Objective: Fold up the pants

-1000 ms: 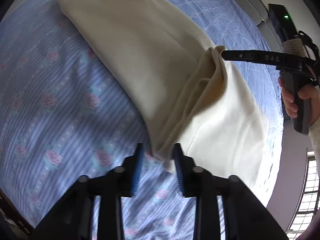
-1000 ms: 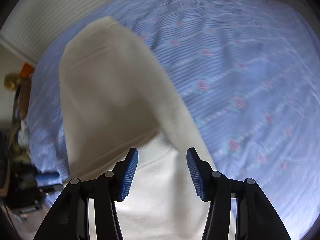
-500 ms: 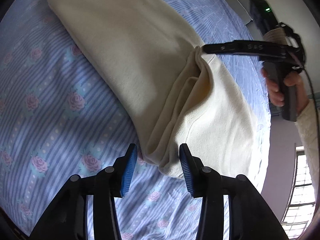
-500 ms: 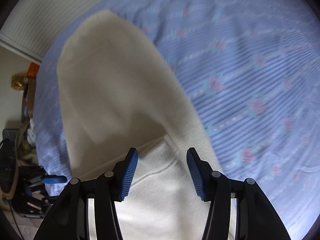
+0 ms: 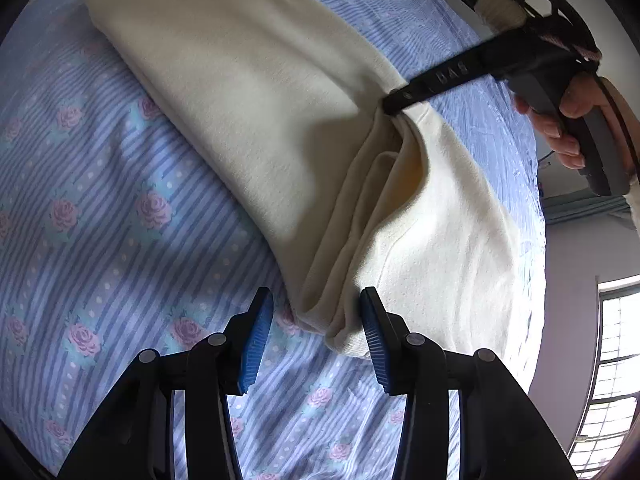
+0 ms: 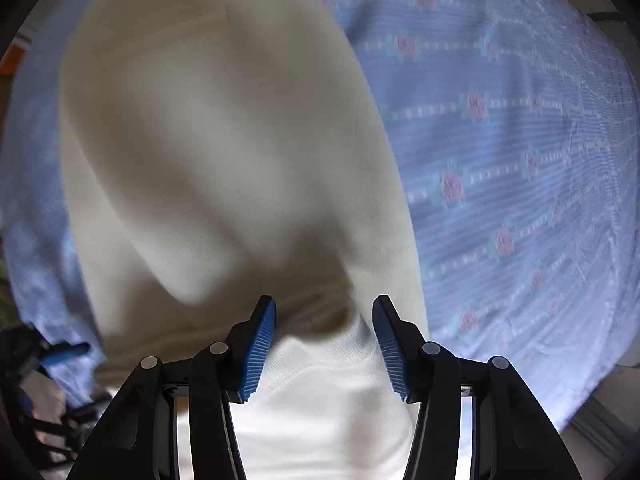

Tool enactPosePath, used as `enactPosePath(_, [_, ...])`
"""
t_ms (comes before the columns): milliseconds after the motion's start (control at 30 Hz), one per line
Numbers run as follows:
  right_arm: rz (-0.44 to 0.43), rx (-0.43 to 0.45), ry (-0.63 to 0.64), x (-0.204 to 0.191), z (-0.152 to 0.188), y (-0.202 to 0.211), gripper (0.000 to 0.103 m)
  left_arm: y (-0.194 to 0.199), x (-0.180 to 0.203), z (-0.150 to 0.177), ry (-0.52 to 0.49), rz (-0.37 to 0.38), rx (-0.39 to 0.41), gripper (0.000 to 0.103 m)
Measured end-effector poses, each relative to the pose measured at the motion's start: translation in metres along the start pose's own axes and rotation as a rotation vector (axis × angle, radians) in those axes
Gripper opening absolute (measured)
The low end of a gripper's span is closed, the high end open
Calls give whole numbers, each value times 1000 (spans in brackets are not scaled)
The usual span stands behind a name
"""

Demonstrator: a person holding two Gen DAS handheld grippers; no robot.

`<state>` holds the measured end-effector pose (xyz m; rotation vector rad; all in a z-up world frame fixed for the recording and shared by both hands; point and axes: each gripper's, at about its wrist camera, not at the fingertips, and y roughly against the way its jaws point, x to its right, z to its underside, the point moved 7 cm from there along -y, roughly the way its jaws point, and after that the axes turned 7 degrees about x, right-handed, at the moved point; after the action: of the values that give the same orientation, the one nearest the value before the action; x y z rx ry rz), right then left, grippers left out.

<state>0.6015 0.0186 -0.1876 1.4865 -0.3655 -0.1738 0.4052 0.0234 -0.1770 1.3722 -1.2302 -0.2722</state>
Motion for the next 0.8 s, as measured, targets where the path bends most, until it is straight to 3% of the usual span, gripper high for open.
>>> enactPosePath(100, [93,34,3,19,1,10,50,-3,0,3,16,5,1,44])
enactPosePath(167, [260,85,12,41,-6,22,50,-5,-1,3,22,3,-2,44])
enactPosePath(200, [301,100,18,48,-9,25,50,-4,-3,3,26,3,-5,44])
enactPosePath(233, [289,120,12,52,-12,29,50,-4,-2,3,29,8,-6,43])
enactPosePath(300, [114,175,-27,49,-14,40,50,-1,-2,2,33,12,-1,43])
enactPosePath(367, [-19,173,-55,46,-8,45,50,8,-5,-1,19,9,17,43])
enactPosePath(567, [-34,27,-63,25,-5,19,50,15,-3,-8,-28,-7,61,43])
enactPosePath(633, [-43,-27,-74,15,-9,9,50,12,-6,-9,-40,-24,58,43])
enactPosePath(733, [12,-109,-41,9,-12,-6,50,7,-9,-7,-28,-12,45,43])
enactPosePath(800, [-7,-174,-35,5,-8,-14,50,4,-12,-5,-20,-6,33,43])
